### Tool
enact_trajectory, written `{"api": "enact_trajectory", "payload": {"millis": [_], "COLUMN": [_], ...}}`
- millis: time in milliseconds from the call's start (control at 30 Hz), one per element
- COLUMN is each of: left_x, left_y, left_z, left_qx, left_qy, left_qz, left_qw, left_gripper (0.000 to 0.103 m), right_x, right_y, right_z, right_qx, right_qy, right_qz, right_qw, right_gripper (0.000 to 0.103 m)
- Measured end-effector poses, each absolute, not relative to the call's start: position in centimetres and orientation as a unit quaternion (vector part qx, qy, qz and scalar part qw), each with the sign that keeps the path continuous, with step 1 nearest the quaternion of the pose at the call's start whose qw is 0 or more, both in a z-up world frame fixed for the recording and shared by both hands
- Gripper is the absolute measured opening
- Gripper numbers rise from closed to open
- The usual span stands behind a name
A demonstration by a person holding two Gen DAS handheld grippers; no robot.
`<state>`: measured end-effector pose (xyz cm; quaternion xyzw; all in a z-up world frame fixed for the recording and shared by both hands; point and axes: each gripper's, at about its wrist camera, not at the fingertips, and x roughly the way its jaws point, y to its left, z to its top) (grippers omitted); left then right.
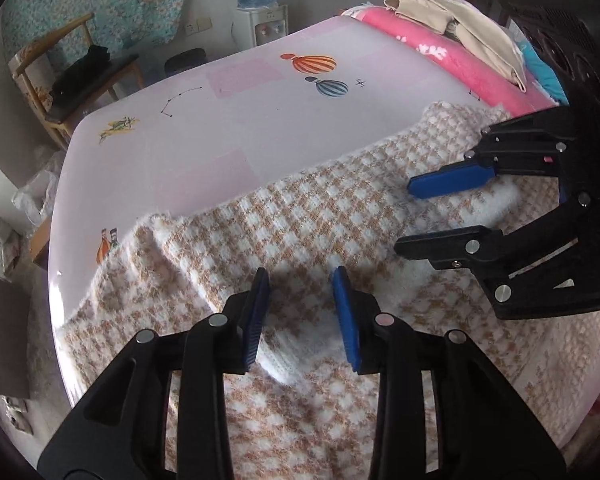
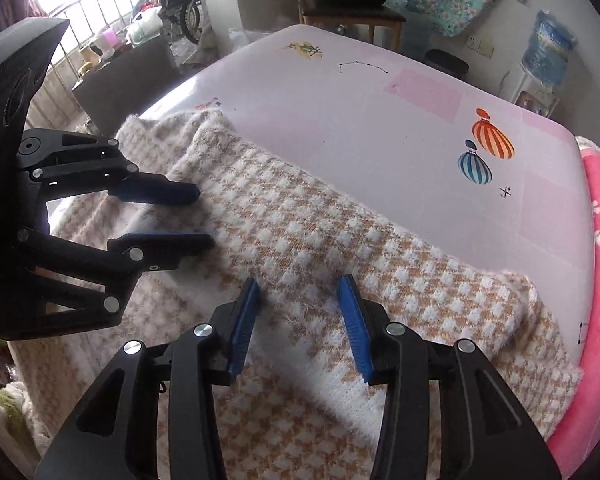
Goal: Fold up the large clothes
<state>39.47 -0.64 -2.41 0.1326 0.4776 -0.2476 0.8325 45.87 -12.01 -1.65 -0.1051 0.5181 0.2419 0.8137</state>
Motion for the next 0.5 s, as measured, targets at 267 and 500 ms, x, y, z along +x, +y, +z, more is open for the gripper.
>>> {"api": "enact_trajectory", "payload": {"millis": [267, 500], "left_x": [37.3, 32.1], "left_y": [4.3, 12.2], "left_z": [-1.5, 2.9], "left_qx": [0.075, -0.062], "left_qy": [0.493, 0.445], "left_qz": [-0.247, -0.249], "left_qw": [0.831, 0.858], "left_gripper": [0.039, 0.047], "right_x": [43.0, 39.7], "right_y": [-17.9, -18.8], "right_z": [-2.3, 1.0], "right_qx": [-0.037, -0.001], "right_qy": [0.533, 0.509], "right_qz": [0.234, 0.247], "right_qw": [0.813, 0.825], "right_gripper": [0.042, 0.063]}}
